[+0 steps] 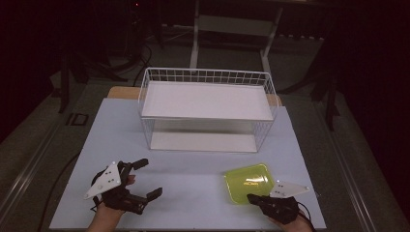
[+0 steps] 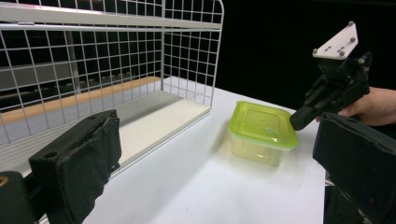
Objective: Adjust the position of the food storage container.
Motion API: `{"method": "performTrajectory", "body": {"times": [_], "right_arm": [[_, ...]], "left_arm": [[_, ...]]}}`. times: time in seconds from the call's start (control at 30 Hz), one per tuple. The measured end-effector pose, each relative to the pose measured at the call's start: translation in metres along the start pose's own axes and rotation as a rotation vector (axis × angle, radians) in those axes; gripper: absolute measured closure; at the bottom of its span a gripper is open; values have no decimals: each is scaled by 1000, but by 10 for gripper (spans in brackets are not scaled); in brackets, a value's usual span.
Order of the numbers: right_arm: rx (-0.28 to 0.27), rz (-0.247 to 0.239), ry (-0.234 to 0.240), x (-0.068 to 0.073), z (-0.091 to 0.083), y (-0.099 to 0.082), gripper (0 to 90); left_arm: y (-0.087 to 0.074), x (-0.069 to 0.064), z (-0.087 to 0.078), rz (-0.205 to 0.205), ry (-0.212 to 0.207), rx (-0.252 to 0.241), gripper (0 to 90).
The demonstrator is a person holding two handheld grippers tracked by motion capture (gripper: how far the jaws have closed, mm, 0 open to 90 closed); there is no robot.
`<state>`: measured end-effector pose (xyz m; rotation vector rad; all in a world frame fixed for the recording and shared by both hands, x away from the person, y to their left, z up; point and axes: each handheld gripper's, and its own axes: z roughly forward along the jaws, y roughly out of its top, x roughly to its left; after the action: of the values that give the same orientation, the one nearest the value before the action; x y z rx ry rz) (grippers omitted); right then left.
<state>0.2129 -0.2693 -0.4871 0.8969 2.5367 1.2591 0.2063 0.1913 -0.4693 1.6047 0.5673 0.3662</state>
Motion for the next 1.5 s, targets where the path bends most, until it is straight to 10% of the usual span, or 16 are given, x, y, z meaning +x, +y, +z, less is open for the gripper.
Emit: {"method": "performTrajectory", "body": {"times": [0.53,1.5], "right_arm": [[35,10,62,0,4,-2,900],[14,-35,29,-18,12,18,899]], "left_arm": [[-2,0,2,0,-1,11,17],[-4,-1,5,4,-8,24,17]]}}
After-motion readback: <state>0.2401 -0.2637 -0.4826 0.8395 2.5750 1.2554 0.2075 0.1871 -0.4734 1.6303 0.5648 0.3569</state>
